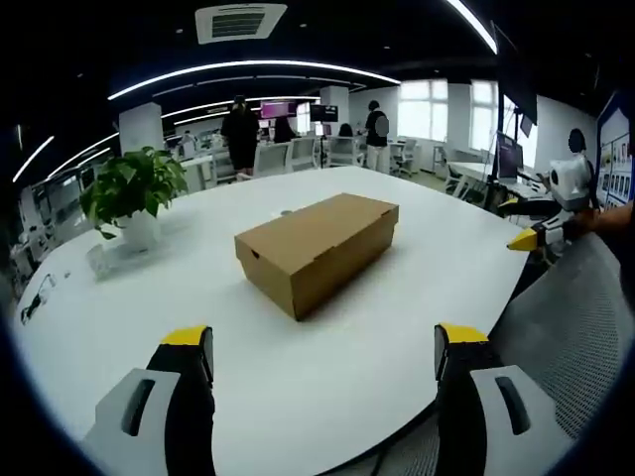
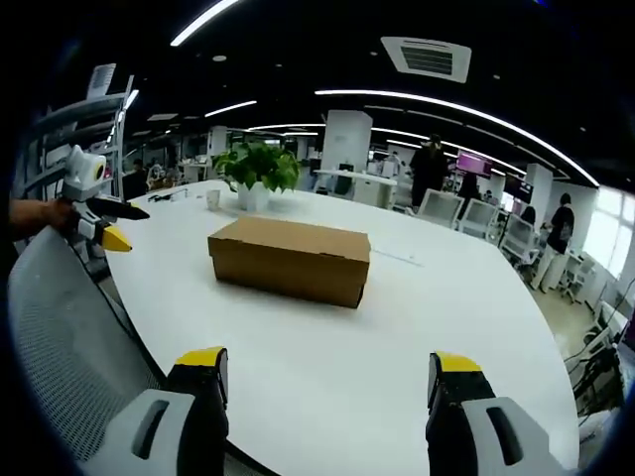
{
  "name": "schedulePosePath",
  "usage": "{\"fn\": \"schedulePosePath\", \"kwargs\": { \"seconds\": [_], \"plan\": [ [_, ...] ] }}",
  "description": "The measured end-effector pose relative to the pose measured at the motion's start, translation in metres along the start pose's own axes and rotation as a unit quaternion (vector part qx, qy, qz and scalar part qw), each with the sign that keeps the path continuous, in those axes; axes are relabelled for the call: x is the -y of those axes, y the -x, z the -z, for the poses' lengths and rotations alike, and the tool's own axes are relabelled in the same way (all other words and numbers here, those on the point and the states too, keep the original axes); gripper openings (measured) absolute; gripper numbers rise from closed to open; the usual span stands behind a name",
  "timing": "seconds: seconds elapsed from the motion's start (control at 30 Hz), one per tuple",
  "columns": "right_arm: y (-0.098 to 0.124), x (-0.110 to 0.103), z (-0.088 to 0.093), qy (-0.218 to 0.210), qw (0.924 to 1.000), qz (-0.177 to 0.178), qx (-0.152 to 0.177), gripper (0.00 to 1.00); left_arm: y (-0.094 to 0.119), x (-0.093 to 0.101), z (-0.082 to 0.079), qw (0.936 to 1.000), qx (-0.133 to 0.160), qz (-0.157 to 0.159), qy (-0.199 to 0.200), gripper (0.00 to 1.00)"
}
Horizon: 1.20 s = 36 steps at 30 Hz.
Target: Operate the shoe box by opening the lid, removing the specified soft item, and placing it in the target area until the item is outside and the box remains undamaged.
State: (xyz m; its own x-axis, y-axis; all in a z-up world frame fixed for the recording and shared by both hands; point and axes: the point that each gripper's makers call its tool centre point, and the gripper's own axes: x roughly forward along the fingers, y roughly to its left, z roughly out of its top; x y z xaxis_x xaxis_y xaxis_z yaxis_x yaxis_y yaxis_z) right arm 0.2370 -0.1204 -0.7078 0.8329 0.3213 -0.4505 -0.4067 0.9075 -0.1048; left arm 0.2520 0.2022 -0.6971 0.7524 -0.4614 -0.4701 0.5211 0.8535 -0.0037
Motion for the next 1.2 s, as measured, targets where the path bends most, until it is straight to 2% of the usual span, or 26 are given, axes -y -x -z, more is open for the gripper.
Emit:
{"fn": "schedulePosePath", "kwargs": {
  "seconds": [1.2],
  "plan": [
    [-0.0006, 0.0023, -0.0003, 0.004, 1.0, 0.003, -0.002, 0.83, -0.0025, 0.0021, 0.0022, 1.0, -0.009, 0.004, 0.0, 0.95]
  ]
}}
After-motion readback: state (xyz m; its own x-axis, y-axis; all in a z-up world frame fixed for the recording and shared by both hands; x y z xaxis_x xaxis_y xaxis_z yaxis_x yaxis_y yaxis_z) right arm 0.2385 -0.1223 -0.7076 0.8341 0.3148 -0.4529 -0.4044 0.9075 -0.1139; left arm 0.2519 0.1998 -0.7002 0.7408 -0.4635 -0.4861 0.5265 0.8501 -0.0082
